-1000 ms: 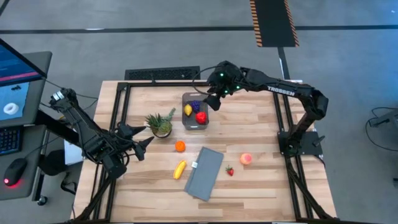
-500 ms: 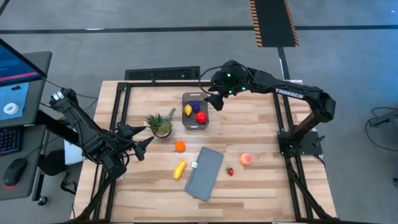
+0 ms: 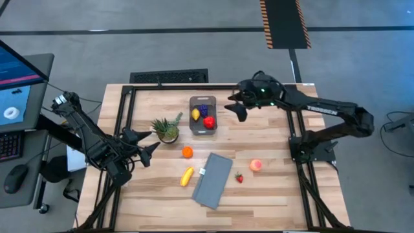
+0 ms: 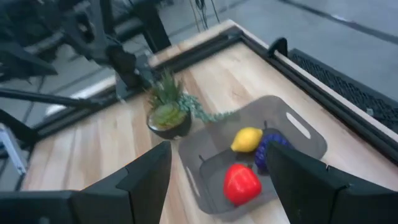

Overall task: Pick and placing Produce into tupperware
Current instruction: Put the pink peach into the black bin

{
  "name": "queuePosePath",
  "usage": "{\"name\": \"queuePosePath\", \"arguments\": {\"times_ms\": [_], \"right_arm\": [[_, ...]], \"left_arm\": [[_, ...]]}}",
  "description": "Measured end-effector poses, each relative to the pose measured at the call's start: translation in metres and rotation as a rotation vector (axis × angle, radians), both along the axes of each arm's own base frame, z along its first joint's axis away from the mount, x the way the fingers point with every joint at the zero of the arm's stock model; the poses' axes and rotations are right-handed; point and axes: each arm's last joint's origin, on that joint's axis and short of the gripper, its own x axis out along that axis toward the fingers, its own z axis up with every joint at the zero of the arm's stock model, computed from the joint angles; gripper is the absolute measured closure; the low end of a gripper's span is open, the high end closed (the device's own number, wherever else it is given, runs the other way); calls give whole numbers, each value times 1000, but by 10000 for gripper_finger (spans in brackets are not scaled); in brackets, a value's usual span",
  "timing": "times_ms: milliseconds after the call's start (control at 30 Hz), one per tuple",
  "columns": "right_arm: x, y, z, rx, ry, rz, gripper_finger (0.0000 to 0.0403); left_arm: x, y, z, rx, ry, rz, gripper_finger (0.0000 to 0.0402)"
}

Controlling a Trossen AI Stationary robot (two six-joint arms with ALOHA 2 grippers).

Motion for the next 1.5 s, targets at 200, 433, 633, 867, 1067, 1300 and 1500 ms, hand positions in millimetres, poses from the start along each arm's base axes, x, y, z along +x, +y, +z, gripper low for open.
{"name": "queuePosePath", "arguments": {"times_ms": [200,433,633,867,1067,1300,1500], "right_arm": [[-23,15,-4,-13,-81,-30,122],[-46,35,-20,25,-126,-9,122],[-59,55,-29,36,-153,63,122],[-69,71,-37,67,-138,122,150],[-82,84,-43,109,-36,162,201],[-103,100,-48,193,77,214,237],[-119,109,-53,298,183,197,236]], "left_arm": [[0,0,0,-16,-17,10,107],[0,0,0,-22,-25,12,107],[0,0,0,-22,-26,12,107],[0,0,0,-28,-30,14,107],[1,-1,1,-35,-34,14,107],[1,-1,0,-38,-31,12,107],[1,-1,0,-38,-30,12,107]]}}
